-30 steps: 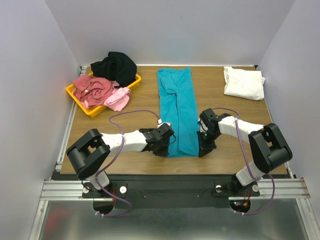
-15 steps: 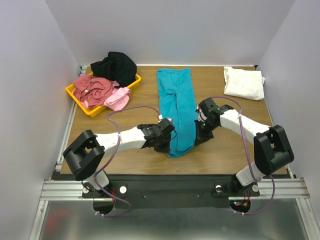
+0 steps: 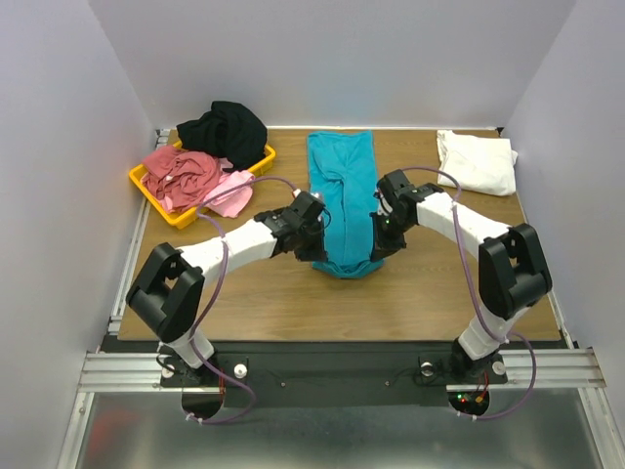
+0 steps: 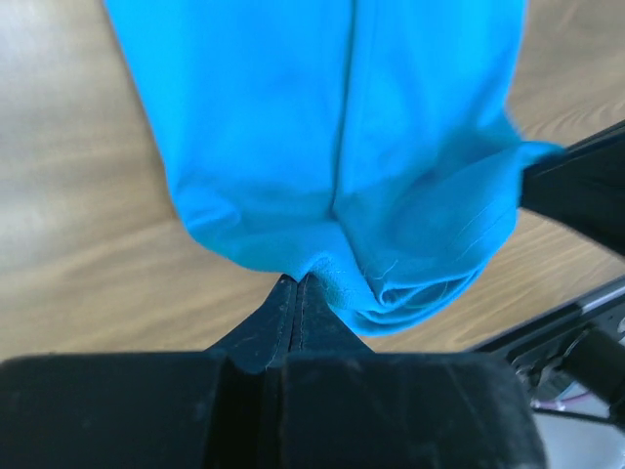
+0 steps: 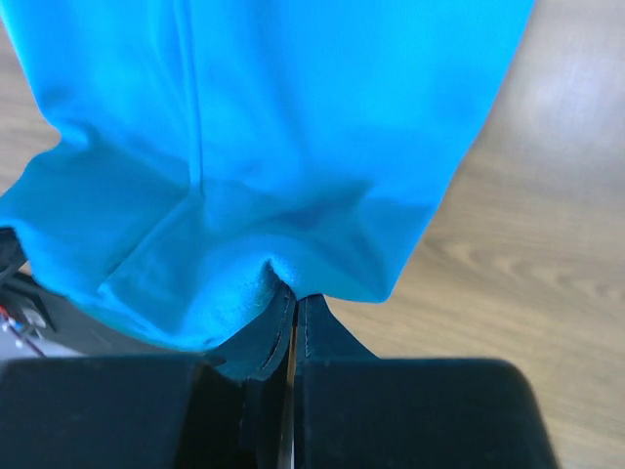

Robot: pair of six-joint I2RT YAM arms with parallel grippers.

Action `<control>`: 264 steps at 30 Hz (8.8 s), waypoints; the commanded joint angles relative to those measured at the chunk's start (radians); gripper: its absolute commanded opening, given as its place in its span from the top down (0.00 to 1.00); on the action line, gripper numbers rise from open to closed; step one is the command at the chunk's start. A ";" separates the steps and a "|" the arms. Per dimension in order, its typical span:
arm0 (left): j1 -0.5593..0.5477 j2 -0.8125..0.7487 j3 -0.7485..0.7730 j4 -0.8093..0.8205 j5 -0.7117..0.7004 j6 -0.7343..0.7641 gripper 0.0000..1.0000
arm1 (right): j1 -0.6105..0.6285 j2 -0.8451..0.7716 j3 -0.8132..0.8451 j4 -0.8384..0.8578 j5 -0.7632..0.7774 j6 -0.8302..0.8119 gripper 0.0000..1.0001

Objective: Fold and stack the t-shirts
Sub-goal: Fold the tshirt

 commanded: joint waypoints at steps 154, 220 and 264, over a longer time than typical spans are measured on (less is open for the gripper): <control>0.291 0.498 0.436 -0.014 0.026 0.330 0.52 | -0.156 0.389 0.350 0.206 0.053 0.005 0.58; -0.442 -0.699 -0.149 -0.245 0.120 -0.673 1.00 | -0.030 -0.582 0.060 -0.575 -0.315 0.241 1.00; -0.171 -0.826 -0.392 -0.054 0.220 -0.777 1.00 | -0.032 -0.235 0.267 -0.541 -0.067 0.143 1.00</control>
